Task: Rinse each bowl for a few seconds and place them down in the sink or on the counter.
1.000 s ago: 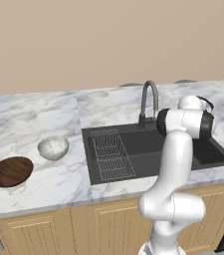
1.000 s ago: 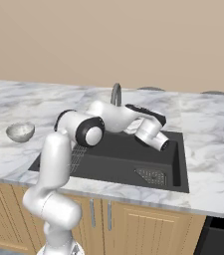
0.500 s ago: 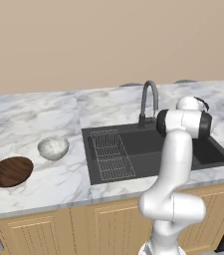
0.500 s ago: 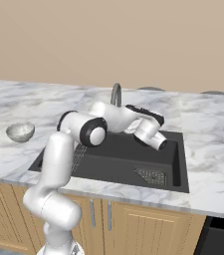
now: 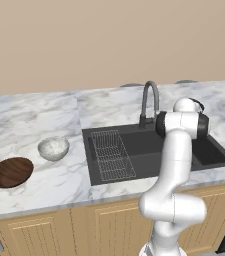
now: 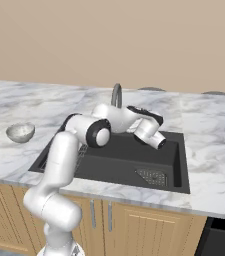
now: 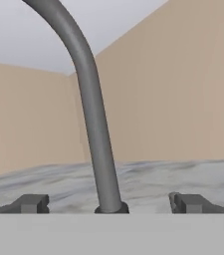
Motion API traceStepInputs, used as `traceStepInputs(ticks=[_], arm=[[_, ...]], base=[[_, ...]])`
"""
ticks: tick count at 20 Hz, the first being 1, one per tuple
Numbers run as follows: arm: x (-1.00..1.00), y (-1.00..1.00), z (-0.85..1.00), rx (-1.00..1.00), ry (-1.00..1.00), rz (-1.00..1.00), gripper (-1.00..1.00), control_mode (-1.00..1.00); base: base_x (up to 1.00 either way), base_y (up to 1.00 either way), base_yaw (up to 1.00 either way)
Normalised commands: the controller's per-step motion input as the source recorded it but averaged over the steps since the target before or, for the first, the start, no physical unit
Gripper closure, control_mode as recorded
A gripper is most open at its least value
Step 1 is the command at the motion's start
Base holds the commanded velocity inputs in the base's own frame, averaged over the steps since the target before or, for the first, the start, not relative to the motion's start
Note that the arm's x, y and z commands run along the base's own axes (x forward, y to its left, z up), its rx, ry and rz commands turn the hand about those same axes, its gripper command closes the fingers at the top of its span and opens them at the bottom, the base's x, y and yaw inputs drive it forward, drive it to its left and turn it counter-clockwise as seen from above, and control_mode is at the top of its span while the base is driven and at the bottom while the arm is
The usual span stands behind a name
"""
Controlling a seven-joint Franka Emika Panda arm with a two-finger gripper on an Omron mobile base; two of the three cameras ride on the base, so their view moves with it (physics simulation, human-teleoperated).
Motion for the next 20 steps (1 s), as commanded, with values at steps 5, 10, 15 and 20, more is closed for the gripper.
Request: traceStepInputs(ticks=[5, 10, 15, 20], arm=[[0.29, -0.13, -0.20, 0.02, 0.00, -0.01, -1.00, -1.00], [0.25, -0.11, -0.15, 0.00, 0.00, -0.02, -1.00, -1.00], [0.29, -0.01, -0.15, 0.00, 0.00, -0.02, -1.00, -1.00], [0.31, 0.00, -0.13, 0.00, 0.00, -0.01, -1.00, -1.00]], base=[[0.00, 0.00, 0.00], [0.00, 0.00, 0.00], [0.00, 0.00, 0.00], [0.00, 0.00, 0.00]])
